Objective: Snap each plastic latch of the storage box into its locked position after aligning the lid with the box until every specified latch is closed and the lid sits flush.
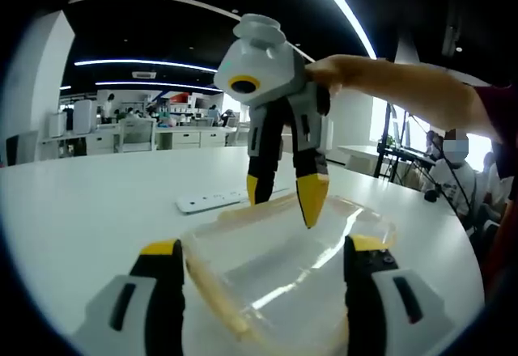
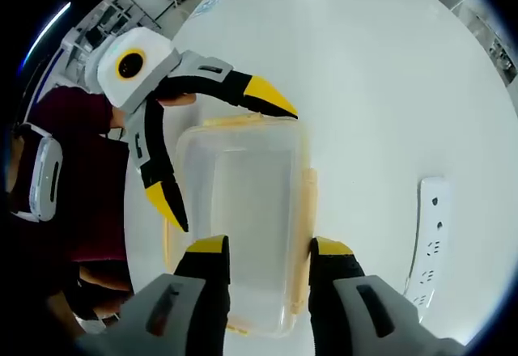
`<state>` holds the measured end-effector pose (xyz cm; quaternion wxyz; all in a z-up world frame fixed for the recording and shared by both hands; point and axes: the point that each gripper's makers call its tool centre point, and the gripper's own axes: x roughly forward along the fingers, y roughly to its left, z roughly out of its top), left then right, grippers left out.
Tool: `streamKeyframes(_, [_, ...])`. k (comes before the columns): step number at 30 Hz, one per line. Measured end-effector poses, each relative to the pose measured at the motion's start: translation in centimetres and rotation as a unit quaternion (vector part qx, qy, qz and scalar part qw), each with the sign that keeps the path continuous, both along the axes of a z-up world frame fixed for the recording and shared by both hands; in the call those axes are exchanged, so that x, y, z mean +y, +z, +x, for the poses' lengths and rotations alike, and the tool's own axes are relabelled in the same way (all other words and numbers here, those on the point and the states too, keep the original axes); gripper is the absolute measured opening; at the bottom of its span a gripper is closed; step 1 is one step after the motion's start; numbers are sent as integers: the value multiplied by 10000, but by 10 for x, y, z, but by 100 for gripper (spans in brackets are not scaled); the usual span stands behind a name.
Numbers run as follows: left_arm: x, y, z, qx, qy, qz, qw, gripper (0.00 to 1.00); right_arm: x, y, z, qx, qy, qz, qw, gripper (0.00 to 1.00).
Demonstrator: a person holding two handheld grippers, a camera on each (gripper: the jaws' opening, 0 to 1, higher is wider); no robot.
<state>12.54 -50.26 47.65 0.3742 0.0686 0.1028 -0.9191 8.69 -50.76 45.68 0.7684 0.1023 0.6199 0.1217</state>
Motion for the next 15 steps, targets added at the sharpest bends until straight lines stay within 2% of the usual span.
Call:
streamKeyframes(7, [1, 0, 0, 22, 14, -18, 10000, 81, -1, -2, -3, -31, -100, 153, 9998, 30])
streamKeyframes(8, [0, 0, 0, 22, 14, -23, 10000, 81, -1, -1, -4, -94, -100, 191, 9997, 29])
streamKeyframes(9, [0, 0, 0, 16, 12, -24, 10000, 81, -3, -1, -2, -177, -283, 292, 9990, 28])
streamKeyframes(10, [0, 0, -1, 20, 14, -25, 10000, 81, -5, -1, -3, -233, -246, 296, 9990, 26])
streamKeyframes(15, [0, 1, -1, 28, 5, -35, 10000, 81, -4, 0, -3, -328, -360, 365, 9981, 26])
